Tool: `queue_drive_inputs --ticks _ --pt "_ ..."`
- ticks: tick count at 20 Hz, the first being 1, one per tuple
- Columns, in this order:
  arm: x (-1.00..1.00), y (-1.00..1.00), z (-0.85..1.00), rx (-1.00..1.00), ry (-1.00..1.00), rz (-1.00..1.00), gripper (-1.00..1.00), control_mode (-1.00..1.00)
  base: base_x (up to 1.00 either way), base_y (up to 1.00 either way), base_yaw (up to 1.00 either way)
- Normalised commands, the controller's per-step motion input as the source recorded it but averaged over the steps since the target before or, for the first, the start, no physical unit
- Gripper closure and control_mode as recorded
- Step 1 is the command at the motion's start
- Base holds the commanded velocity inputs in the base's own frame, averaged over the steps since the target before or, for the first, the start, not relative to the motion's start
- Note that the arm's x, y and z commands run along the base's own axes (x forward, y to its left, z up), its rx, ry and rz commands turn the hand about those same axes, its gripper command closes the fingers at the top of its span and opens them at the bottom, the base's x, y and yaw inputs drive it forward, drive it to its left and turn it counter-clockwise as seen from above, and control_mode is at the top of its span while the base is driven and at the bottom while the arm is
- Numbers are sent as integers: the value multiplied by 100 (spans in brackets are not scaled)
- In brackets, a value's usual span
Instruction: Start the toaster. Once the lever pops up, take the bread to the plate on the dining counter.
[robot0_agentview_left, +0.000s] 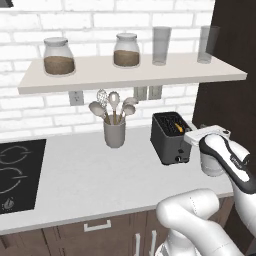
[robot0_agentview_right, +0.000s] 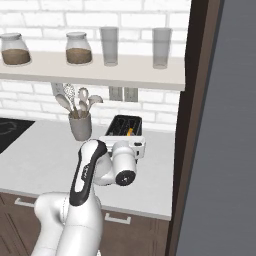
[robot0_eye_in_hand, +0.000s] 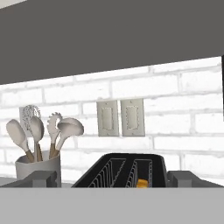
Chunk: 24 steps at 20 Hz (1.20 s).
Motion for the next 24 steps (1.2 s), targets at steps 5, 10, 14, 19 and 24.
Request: queue_drive_inputs --ticks 5,10,14,19,24 --pt "0 0 0 0 0 0 -100 -100 0 0 0" --pt "0 0 0 0 0 0 -100 -100 0 0 0" --pt "0 0 0 0 0 0 -100 -100 0 0 0" --pt "0 0 0 0 0 0 -100 -100 0 0 0" --pt "0 0 0 0 0 0 -100 -100 0 0 0"
